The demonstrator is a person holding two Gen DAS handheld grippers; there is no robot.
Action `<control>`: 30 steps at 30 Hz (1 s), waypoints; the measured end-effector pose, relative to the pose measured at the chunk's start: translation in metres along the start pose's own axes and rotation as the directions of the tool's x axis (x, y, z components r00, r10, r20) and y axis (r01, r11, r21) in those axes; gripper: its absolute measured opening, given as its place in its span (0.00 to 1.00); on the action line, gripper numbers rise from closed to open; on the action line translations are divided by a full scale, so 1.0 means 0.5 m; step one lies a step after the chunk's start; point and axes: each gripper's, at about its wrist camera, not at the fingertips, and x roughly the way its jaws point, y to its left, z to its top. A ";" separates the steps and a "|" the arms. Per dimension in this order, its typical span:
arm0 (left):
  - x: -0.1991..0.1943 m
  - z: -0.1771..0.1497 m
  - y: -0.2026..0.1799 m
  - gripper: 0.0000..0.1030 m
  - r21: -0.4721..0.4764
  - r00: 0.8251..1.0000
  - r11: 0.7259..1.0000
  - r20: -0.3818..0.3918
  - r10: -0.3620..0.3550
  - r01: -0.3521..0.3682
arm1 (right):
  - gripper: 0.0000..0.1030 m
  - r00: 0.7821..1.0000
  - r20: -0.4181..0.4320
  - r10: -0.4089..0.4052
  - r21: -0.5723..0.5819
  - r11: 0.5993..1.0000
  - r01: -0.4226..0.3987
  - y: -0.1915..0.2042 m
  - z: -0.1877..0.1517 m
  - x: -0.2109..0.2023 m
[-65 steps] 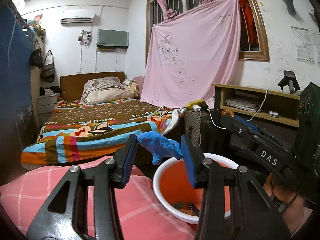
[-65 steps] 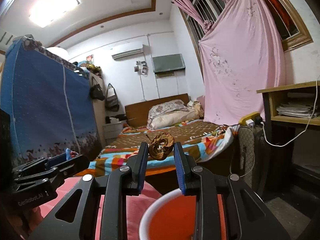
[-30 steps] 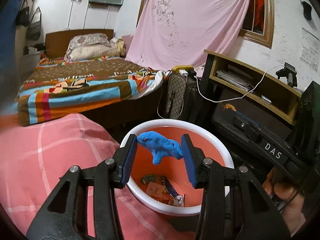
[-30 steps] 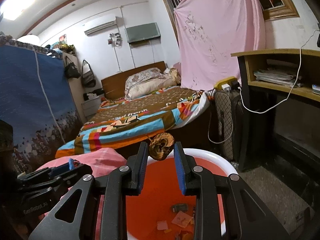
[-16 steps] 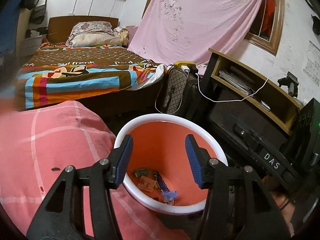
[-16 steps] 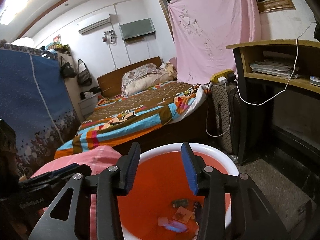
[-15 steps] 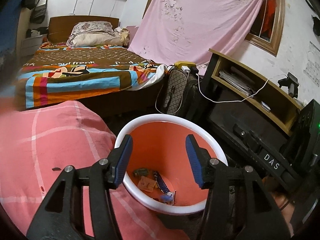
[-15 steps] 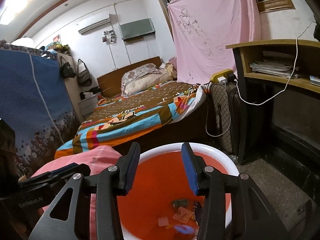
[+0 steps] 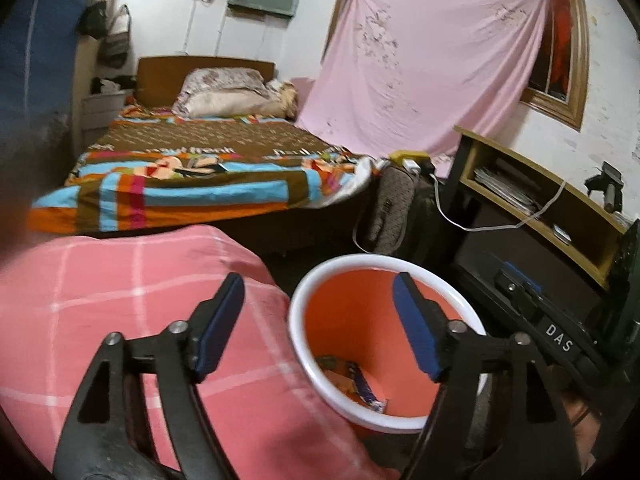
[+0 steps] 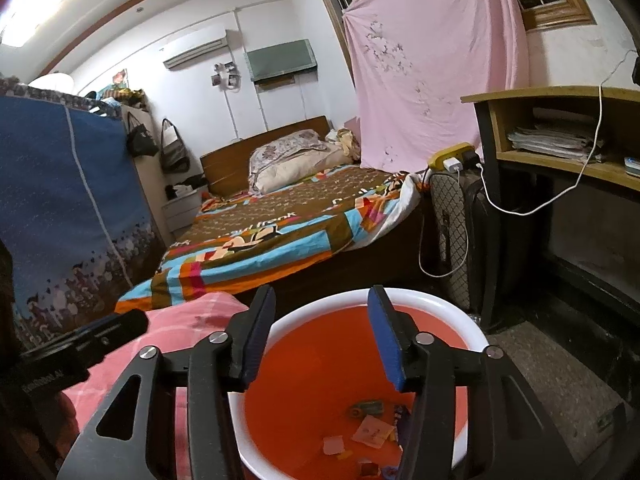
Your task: Collect trash
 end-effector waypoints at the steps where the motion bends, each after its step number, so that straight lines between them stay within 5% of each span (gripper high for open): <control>1: -0.008 0.001 0.008 0.66 -0.004 1.000 1.000 0.010 0.012 -0.012 | 0.54 1.000 0.006 0.002 -0.001 1.000 -0.002 0.004 0.000 -0.001; 4: -0.030 0.000 0.030 0.69 -0.016 0.998 0.999 0.030 0.047 -0.046 | 0.72 0.999 0.029 0.018 0.004 1.000 -0.018 0.017 0.001 -0.007; 11: -0.088 -0.012 0.084 0.87 -0.068 0.985 0.988 0.092 0.146 -0.140 | 0.83 0.996 0.088 0.014 -0.055 0.998 -0.010 0.061 -0.003 -0.022; 15: -0.123 -0.025 0.117 0.89 -0.114 0.971 0.976 0.129 0.200 -0.186 | 1.00 0.989 0.139 0.051 -0.092 0.995 -0.039 0.087 -0.008 -0.041; 30: -0.254 -0.097 0.148 0.89 -0.134 0.903 0.930 0.230 0.364 -0.341 | 1.00 0.960 0.224 0.168 -0.198 0.972 -0.124 0.161 -0.040 -0.120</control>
